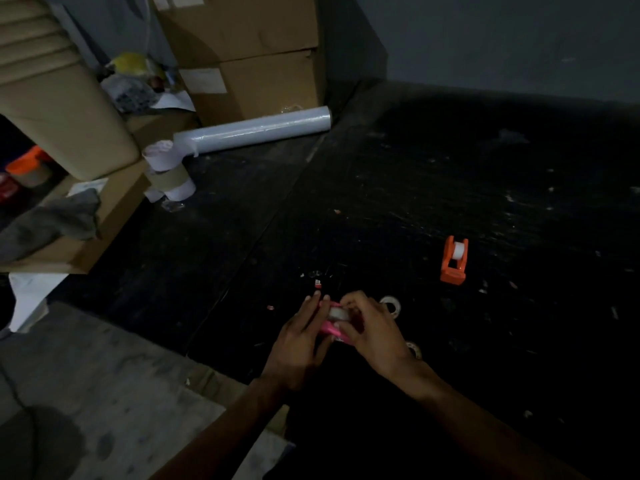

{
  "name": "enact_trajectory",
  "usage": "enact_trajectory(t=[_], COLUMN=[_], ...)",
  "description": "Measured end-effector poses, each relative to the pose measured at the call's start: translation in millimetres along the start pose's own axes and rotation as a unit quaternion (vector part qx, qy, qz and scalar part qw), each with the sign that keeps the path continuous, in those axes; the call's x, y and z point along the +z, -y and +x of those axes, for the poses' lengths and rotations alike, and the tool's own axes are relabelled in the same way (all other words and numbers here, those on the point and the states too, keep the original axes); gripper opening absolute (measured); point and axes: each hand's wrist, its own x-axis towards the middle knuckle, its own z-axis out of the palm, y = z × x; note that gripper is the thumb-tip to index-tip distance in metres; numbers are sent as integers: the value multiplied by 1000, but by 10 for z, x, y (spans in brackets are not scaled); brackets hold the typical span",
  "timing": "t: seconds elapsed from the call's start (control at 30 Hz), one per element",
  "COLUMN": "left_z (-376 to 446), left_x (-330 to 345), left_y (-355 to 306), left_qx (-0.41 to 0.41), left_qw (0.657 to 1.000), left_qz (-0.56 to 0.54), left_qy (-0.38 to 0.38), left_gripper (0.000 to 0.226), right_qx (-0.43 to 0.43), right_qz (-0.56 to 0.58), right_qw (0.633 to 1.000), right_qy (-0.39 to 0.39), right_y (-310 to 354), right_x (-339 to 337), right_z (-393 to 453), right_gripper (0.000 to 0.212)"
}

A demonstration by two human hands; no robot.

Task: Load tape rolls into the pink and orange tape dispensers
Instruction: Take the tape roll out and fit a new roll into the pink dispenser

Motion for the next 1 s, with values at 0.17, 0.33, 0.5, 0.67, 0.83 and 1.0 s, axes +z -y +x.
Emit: enact_trajectory(t=[0.17,0.33,0.5,0.67,0.83,1.0], left_z=[12,65,126,132,133,130], left_x=[0,-21,-38,-41,-39,-43], left_y=[41,85,4,-38,-25,-23], left_qx=[9,24,15,10,3,3], left_qw=[1000,999,998,998,997,998], left_qz=[16,36,52,61,71,67], left_qy=[-2,-3,-11,-14,-1,2], left_gripper=[63,60,61,61,62,61], right_qx=[-61,-7,35,72,124,188], right_qz=[-59,-90,-164,-123,-72,-37], right_qw=[996,994,983,981,981,974], right_qy=[-38,-64,-72,-133,-130,-118], right_y=[-78,-40,18,109,105,106], right_x=[26,-24,-3,22,22,-98], right_z=[-42,-37,-33,-52,-13,-67], right_gripper=[13,46,29,15,10,6])
